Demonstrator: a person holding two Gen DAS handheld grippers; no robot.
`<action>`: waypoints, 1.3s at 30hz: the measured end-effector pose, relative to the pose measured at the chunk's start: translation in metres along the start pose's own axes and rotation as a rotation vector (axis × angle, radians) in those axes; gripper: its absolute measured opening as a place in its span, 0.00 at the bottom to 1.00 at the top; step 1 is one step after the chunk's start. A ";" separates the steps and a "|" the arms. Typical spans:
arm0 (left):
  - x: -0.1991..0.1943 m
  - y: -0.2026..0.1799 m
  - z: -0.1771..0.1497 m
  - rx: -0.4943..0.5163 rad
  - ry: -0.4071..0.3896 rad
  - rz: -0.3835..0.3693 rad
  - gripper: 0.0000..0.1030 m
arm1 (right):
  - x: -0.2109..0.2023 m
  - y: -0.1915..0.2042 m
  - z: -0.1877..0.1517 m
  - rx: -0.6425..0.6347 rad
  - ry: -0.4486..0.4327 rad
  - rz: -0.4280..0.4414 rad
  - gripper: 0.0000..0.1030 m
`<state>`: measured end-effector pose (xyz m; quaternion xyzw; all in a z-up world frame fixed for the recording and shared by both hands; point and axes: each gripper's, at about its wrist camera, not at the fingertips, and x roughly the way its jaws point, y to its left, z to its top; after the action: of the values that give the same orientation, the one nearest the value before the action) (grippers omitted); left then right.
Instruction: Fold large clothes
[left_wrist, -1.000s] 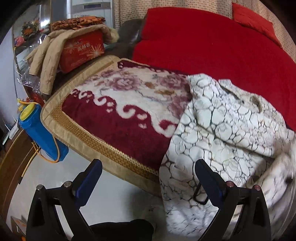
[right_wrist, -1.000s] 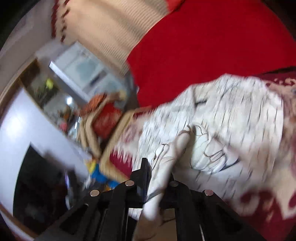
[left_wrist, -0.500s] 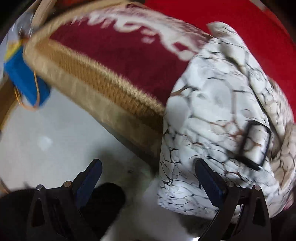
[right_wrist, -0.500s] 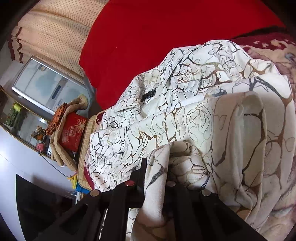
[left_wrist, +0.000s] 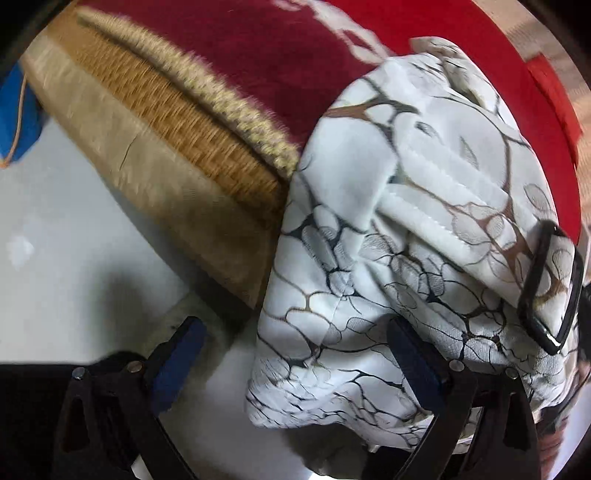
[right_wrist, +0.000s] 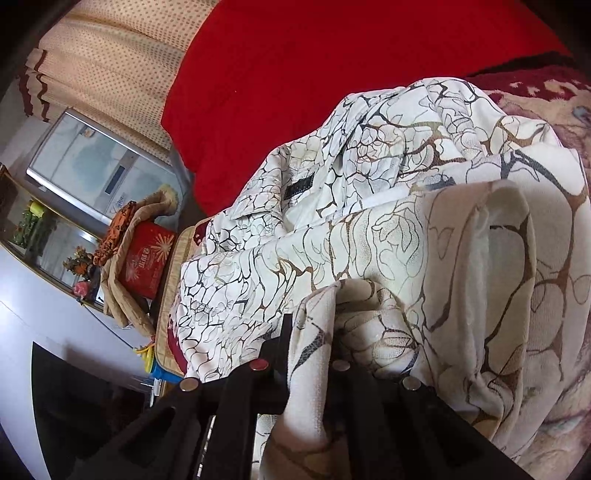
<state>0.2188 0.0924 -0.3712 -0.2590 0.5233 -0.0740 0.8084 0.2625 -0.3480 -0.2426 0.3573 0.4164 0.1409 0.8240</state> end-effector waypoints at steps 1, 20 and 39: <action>-0.001 -0.001 0.001 0.020 -0.012 0.019 0.89 | 0.000 0.000 0.000 -0.001 -0.001 0.000 0.05; 0.038 -0.005 -0.027 0.132 0.096 0.156 0.85 | -0.001 0.001 -0.002 -0.008 -0.007 -0.001 0.05; -0.029 -0.045 -0.037 0.258 -0.070 -0.217 0.04 | -0.051 0.011 -0.018 -0.056 -0.014 0.056 0.19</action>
<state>0.1805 0.0525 -0.3373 -0.2104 0.4499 -0.2186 0.8400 0.2183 -0.3586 -0.2118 0.3464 0.3963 0.1733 0.8324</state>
